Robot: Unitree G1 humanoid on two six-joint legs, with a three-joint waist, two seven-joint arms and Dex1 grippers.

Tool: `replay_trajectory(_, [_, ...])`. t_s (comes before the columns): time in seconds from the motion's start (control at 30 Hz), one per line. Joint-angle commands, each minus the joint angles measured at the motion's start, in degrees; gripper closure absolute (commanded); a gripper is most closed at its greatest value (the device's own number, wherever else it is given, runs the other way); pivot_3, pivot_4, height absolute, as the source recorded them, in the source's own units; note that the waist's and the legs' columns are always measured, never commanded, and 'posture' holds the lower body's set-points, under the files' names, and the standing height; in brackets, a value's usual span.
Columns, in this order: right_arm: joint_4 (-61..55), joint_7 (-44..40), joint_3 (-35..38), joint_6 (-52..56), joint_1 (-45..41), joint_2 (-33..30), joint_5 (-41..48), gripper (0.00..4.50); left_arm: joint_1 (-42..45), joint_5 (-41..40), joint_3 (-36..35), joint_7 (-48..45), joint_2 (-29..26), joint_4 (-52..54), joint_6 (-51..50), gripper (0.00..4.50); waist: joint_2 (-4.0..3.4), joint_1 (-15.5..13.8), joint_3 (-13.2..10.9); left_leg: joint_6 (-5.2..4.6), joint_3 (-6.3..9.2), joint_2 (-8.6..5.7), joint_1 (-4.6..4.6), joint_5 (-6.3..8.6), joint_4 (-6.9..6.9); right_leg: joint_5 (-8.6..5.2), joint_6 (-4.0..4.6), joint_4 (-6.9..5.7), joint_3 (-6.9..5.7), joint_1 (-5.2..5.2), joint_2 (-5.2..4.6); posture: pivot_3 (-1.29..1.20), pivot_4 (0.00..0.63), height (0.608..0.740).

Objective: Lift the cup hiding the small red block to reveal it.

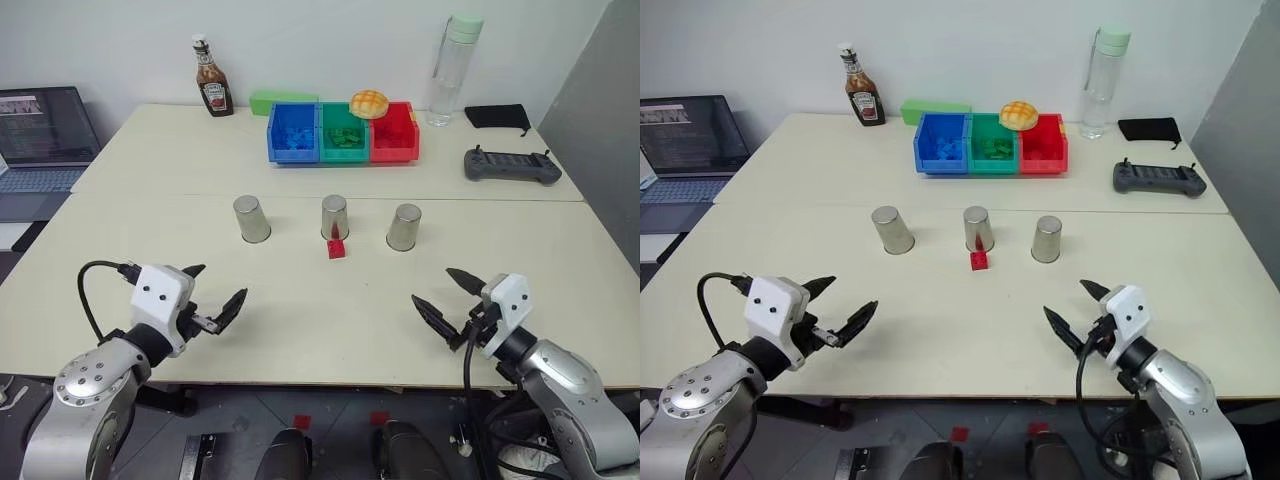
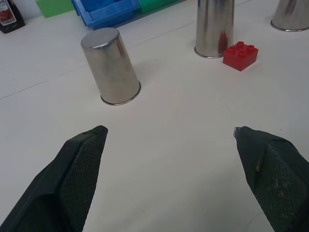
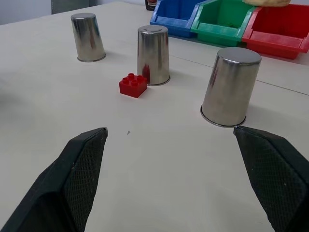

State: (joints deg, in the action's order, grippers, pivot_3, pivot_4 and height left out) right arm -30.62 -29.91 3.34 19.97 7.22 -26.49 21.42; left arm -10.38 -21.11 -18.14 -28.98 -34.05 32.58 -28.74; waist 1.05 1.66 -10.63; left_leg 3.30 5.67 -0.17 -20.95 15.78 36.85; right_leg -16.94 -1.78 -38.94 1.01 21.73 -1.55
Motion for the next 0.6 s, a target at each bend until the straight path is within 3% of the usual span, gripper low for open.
replay_trajectory(0.03, [-1.6,-0.3,1.5,0.5,-1.1,-0.8,0.9,0.04,0.8,-0.9,-1.6,-0.6,0.0,0.6,1.5,0.00,0.00,0.0,0.0,0.00,0.00,0.00,0.00,0.00,0.00,0.00,0.00,0.00,0.00,0.00,0.00,0.00,0.150,0.740])
replay_trajectory(0.6, [-1.0,-1.6,3.9,3.5,-1.8,-3.0,2.5,0.04,-0.6,1.3,-0.8,-0.5,0.3,1.2,2.3,0.00,0.00,0.0,0.0,0.00,-0.02,0.00,-0.01,0.00,0.00,0.00,0.00,0.00,-0.01,0.00,0.00,0.00,0.150,0.740])
